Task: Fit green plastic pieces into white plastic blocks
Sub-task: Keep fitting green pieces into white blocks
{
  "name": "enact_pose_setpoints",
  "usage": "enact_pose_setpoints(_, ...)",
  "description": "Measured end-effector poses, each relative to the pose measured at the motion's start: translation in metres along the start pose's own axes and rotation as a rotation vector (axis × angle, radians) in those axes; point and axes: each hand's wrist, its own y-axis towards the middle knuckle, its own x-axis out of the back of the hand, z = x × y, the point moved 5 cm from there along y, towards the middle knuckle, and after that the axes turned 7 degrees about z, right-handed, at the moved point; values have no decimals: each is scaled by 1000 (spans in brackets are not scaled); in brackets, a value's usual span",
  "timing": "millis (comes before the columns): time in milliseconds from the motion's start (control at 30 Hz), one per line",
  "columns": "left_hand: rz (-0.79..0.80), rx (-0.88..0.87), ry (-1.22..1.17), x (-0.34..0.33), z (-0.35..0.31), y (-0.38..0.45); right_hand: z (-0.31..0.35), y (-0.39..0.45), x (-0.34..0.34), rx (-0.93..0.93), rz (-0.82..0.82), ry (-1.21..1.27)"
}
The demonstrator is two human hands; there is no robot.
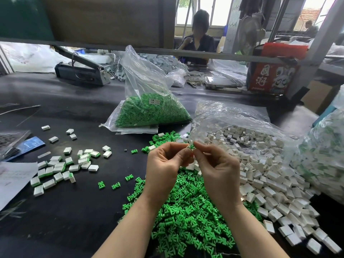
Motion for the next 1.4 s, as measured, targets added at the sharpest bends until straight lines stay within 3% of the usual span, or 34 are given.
enact_pose_setpoints(667, 13, 15, 84, 3, -1, 0, -2, 0, 2, -9, 43, -152)
enact_pose_setpoints(967, 54, 14, -56, -5, -2, 2, -14, 3, 3, -306, 21, 402)
enact_pose_setpoints(1200, 103, -27, -43, -7, -2, 4, -12, 3, -2, -324, 111, 501)
enact_pose_setpoints(1400, 175, -32, 121, -7, -6, 3, -18, -6, -20, -613, 419, 642)
